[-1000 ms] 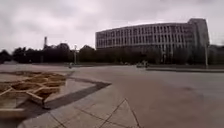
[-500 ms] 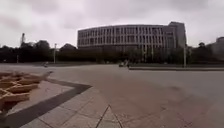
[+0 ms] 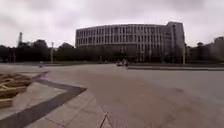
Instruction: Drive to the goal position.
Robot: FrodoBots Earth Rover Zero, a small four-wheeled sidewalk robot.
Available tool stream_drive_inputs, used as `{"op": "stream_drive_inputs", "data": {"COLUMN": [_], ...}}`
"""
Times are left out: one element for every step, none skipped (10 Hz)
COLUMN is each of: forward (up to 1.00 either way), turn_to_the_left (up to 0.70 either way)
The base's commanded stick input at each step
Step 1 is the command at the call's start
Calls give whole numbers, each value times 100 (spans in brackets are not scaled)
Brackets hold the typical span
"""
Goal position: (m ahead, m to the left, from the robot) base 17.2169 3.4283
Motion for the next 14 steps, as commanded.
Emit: {"op": "stream_drive_inputs", "data": {"forward": [55, 55, 54, 54, 54, 63, 70, 70, 70, 70, 70, 70, 70, 70], "turn_to_the_left": [0, 0, 0, 0, 0, 0, 0, 0, 0, 0, 0, 0, 0, 0]}}
